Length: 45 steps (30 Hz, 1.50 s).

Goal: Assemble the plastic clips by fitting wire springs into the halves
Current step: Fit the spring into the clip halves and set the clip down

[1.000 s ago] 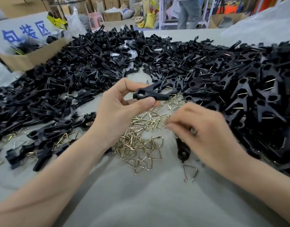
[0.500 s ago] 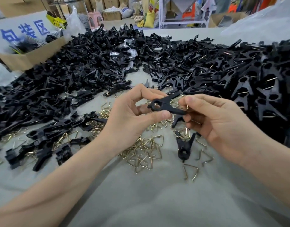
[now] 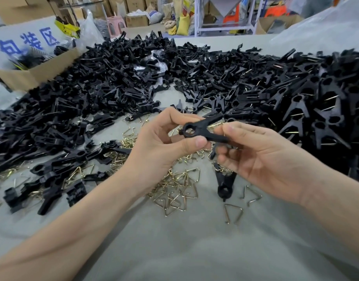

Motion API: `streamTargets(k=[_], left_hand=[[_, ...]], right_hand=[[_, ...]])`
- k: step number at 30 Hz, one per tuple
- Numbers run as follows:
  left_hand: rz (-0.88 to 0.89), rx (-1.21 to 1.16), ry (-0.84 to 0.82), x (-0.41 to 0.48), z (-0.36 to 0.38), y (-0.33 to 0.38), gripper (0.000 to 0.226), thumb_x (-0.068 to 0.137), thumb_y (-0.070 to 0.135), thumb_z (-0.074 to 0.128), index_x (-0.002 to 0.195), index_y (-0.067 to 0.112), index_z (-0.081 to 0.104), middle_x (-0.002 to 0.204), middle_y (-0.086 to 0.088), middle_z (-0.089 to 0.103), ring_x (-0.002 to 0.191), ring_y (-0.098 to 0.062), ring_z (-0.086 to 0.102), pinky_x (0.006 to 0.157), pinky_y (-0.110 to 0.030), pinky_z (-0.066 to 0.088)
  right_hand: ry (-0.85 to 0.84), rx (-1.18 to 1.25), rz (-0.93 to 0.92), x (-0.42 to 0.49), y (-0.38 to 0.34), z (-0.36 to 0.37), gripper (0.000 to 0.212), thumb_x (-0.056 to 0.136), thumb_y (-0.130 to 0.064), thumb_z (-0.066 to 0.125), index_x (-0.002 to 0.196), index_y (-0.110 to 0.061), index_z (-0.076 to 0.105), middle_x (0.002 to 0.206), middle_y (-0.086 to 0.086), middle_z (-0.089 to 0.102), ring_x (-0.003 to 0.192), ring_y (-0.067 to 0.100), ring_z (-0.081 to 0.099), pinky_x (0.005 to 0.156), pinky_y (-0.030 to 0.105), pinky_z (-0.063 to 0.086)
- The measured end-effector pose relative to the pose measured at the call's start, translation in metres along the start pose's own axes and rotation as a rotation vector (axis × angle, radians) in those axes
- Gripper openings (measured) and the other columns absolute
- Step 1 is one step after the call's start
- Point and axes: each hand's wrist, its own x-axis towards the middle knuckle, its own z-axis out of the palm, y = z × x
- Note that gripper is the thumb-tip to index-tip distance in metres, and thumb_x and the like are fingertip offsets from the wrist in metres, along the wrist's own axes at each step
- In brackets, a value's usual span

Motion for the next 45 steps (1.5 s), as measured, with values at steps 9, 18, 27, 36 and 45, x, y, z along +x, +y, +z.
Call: streamTargets(k=[9, 18, 27, 36, 45], left_hand=[[-0.095, -0.229, -0.050, -0.002, 0.006, 0.005, 0.019, 0.062, 0.012, 0.075, 0.079, 0.018, 0.069, 0.092, -0.004, 0.072, 0.077, -0.016, 0.070, 0.075, -0.025, 0.056], [0.011, 0.046, -0.080, -0.005, 0.011, 0.007, 0.027, 0.060, 0.030, 0.086, 0.079, 0.033, 0.067, 0.131, 0.004, 0.059, 0.115, -0.028, 0.060, 0.097, -0.054, 0.048], [0.306, 0.771, 0.014, -0.007, 0.012, 0.000, 0.030, 0.066, 0.038, 0.078, 0.091, 0.033, 0.062, 0.102, 0.009, 0.053, 0.088, 0.000, 0.050, 0.080, -0.010, 0.038], [0.404, 0.844, 0.037, -0.007, 0.010, -0.003, 0.028, 0.068, 0.031, 0.081, 0.088, 0.022, 0.064, 0.090, 0.002, 0.054, 0.082, 0.000, 0.048, 0.075, -0.009, 0.038], [0.465, 0.787, 0.036, -0.010, 0.014, -0.001, 0.020, 0.074, 0.023, 0.075, 0.089, 0.025, 0.061, 0.089, -0.001, 0.054, 0.075, -0.009, 0.051, 0.070, -0.012, 0.040]], right_hand=[[-0.150, 0.162, 0.002, -0.002, 0.001, 0.001, 0.016, 0.077, -0.017, 0.065, 0.084, -0.006, 0.074, 0.084, 0.012, 0.072, 0.069, 0.014, 0.070, 0.063, 0.022, 0.057], [-0.306, 0.118, -0.015, -0.003, 0.006, 0.004, 0.052, 0.075, -0.022, 0.070, 0.116, 0.008, 0.060, 0.120, 0.028, 0.061, 0.112, 0.037, 0.061, 0.081, 0.034, 0.056], [-0.067, -0.328, -0.117, -0.001, 0.004, 0.005, 0.039, 0.075, -0.023, 0.065, 0.083, 0.015, 0.060, 0.098, 0.039, 0.058, 0.087, 0.031, 0.064, 0.072, 0.025, 0.057], [-0.171, -0.318, -0.016, -0.002, 0.001, 0.003, 0.022, 0.075, -0.018, 0.064, 0.084, 0.001, 0.072, 0.094, 0.019, 0.066, 0.088, 0.022, 0.066, 0.076, 0.026, 0.056], [-0.281, -0.258, 0.078, -0.005, -0.001, 0.005, 0.029, 0.065, -0.024, 0.074, 0.086, -0.005, 0.075, 0.099, 0.021, 0.064, 0.087, 0.022, 0.066, 0.078, 0.030, 0.056]])
